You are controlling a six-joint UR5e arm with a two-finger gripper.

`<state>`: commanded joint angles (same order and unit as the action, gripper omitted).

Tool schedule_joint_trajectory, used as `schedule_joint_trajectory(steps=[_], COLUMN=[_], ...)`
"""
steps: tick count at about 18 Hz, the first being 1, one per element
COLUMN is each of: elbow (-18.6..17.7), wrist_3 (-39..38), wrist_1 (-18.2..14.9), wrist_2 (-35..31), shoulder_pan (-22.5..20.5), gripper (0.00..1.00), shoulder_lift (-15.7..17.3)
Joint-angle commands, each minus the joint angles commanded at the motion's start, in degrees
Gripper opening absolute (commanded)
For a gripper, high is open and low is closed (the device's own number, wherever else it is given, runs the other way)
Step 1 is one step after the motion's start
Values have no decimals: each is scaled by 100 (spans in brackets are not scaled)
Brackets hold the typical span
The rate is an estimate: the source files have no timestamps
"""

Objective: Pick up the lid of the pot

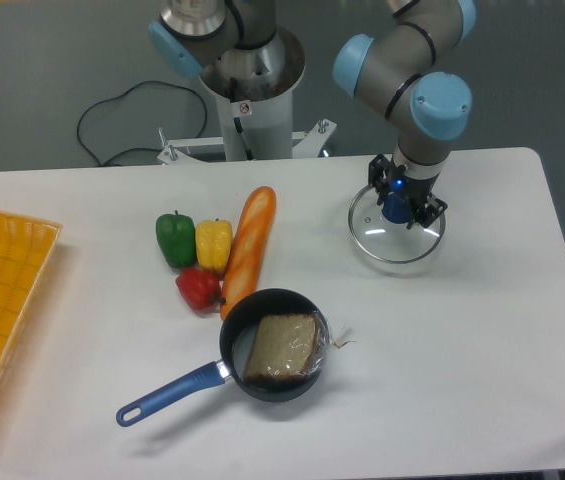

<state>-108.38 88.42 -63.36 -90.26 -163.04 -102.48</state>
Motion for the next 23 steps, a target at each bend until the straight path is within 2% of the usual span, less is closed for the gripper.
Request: schedule_joint_trajectory(steps=[13, 23], elbow=[1037, 1214], wrist_3=[-123, -124], wrist_1=[-1064, -1222], wrist_2=[9, -35], shoulder_pan=[308, 308], gripper=[56, 56], shoulder_lift=[-9, -26])
